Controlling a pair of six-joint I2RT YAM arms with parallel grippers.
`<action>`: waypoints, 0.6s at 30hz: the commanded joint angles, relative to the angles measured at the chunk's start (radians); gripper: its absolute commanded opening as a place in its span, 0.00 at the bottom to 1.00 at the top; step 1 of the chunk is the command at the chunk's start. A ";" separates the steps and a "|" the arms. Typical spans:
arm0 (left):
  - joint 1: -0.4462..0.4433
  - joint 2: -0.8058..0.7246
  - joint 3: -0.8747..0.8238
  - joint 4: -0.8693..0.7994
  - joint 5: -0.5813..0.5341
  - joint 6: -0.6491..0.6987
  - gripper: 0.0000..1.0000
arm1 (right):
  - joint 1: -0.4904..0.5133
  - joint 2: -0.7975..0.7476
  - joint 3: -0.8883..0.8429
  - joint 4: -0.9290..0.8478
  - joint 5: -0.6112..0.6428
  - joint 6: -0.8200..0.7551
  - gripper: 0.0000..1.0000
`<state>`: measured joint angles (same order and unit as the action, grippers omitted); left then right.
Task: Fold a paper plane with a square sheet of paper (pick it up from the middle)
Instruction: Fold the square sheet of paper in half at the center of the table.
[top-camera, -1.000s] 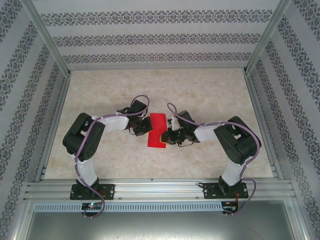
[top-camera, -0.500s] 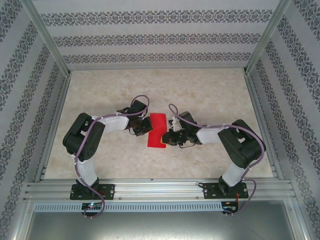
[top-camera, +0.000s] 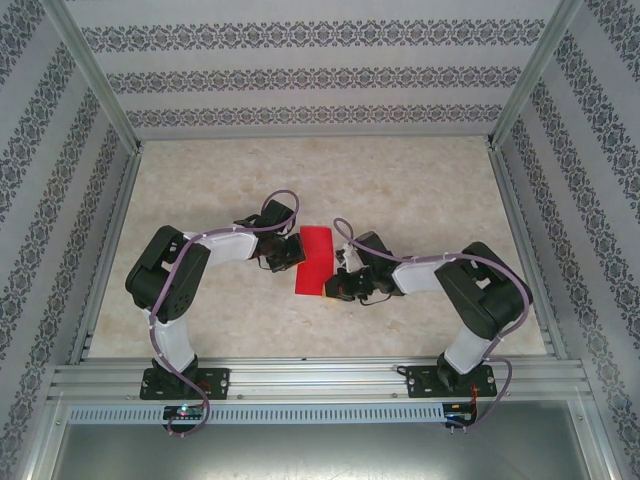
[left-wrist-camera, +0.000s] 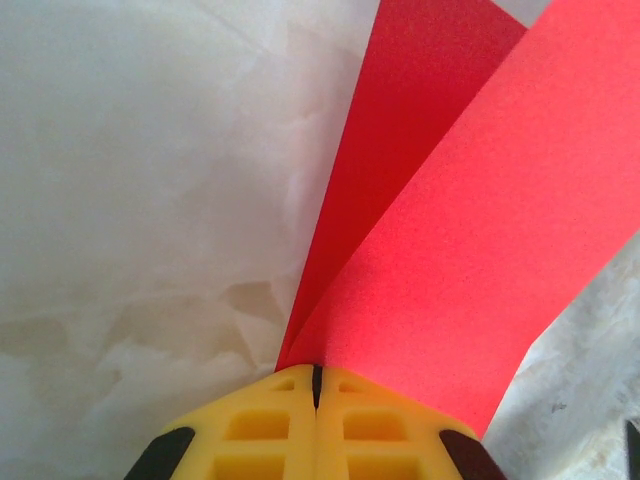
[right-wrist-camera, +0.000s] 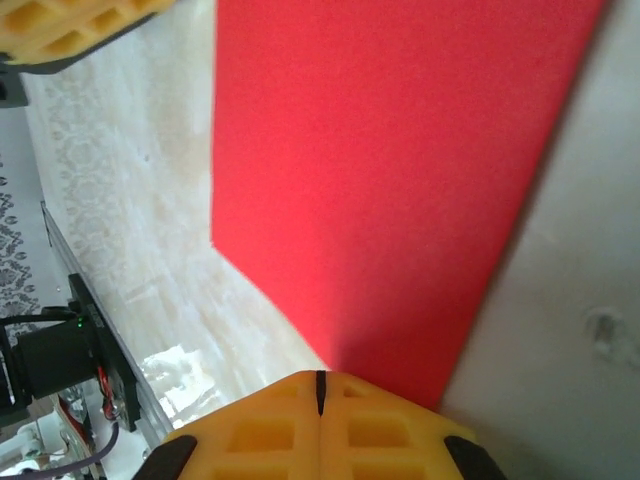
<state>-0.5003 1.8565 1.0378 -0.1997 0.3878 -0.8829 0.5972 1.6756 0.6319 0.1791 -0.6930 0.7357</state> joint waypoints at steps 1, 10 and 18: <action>-0.018 0.062 -0.046 -0.099 -0.057 0.016 0.00 | -0.028 -0.063 0.051 -0.022 0.008 -0.029 0.02; -0.018 0.065 -0.053 -0.093 -0.056 0.014 0.00 | -0.093 0.091 0.199 0.012 0.018 -0.009 0.04; -0.018 0.064 -0.053 -0.099 -0.057 0.019 0.00 | -0.104 0.193 0.233 -0.018 0.085 -0.041 0.04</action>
<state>-0.5003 1.8565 1.0363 -0.1974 0.3878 -0.8829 0.5056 1.8446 0.8581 0.1783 -0.6487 0.7258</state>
